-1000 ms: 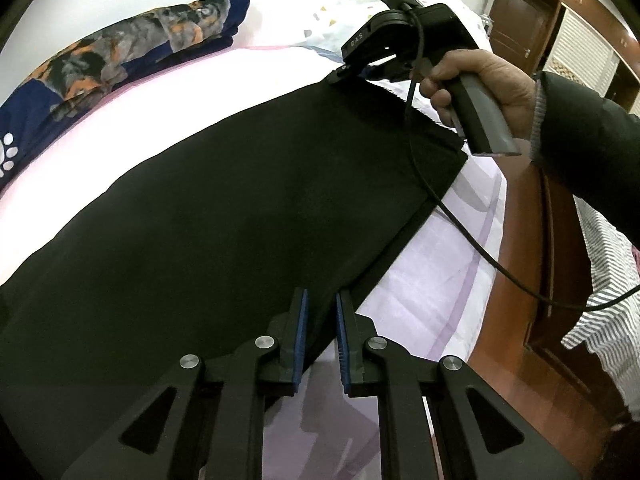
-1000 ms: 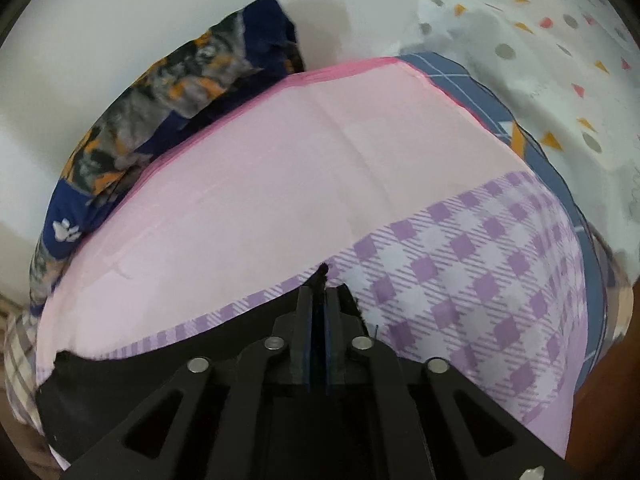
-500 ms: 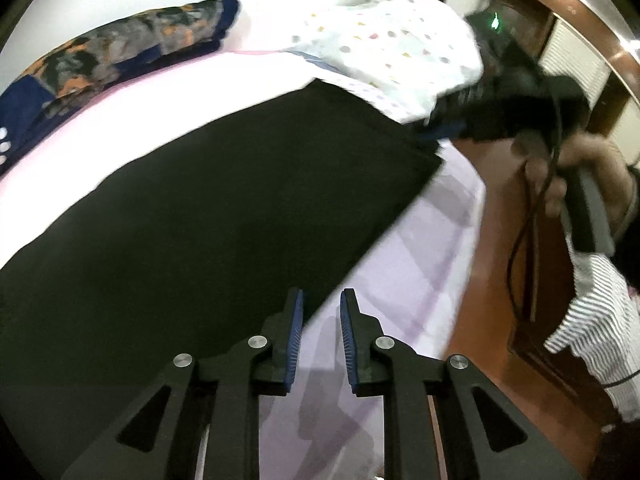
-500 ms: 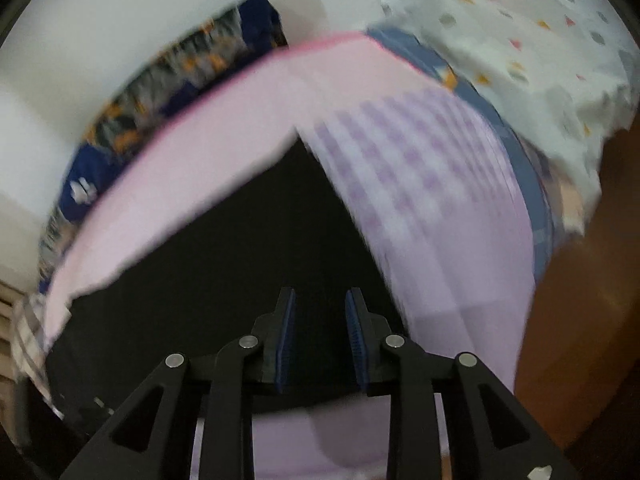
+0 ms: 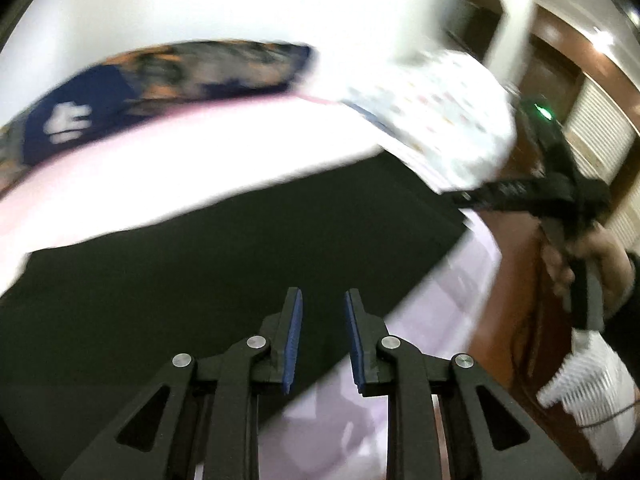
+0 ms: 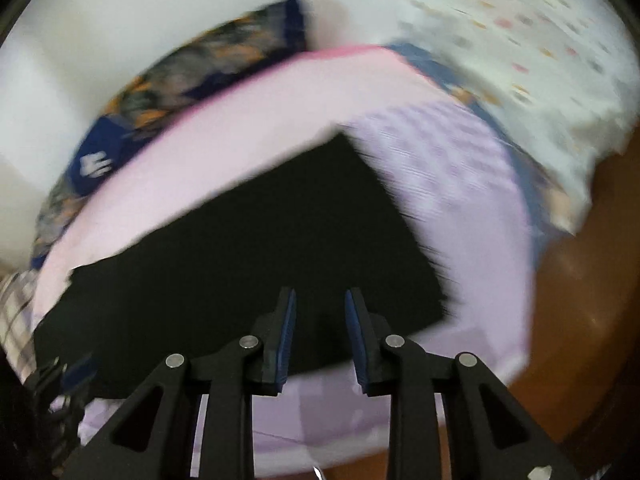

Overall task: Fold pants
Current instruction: 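Grasp the folded pants edge with the left tool while the right tool grasps beside it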

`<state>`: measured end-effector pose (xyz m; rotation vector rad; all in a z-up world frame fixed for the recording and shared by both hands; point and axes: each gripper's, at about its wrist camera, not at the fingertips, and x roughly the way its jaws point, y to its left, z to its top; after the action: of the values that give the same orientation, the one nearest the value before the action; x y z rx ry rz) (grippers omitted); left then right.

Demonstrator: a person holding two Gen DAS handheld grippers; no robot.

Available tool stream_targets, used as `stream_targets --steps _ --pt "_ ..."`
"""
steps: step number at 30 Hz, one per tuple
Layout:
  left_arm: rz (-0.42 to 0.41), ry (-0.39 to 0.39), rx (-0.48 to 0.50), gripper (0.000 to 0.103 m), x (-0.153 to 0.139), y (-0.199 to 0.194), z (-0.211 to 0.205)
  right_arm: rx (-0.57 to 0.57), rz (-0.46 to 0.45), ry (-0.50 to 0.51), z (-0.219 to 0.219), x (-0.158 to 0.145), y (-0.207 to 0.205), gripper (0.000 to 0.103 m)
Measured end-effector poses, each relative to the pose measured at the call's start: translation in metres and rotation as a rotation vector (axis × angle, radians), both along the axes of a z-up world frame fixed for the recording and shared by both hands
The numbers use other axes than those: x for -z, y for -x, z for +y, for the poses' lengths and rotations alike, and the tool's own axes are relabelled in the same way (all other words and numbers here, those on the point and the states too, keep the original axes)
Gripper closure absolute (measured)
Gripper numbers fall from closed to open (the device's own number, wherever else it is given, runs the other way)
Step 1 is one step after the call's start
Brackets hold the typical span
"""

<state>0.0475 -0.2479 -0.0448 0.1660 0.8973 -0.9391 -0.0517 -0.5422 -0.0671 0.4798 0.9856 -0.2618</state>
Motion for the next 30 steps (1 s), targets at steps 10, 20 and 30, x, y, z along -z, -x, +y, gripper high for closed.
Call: stream_targets --steps 10,20,30 --pt "-0.005 -0.069 -0.509 0.074 0.011 -0.093 0.148 -0.426 -0.062 -0.128 0.150 0.008 -0.118 0.076" --pt "0.022 -0.121 -0.637 0.074 0.045 -0.109 0.233 -0.705 0.002 -0.180 0.273 0.025 -0.224 0.068" --pt "0.044 -0.092 -0.600 0.074 0.051 -0.109 0.241 -0.852 0.152 -0.238 0.324 0.072 -0.278 0.068"
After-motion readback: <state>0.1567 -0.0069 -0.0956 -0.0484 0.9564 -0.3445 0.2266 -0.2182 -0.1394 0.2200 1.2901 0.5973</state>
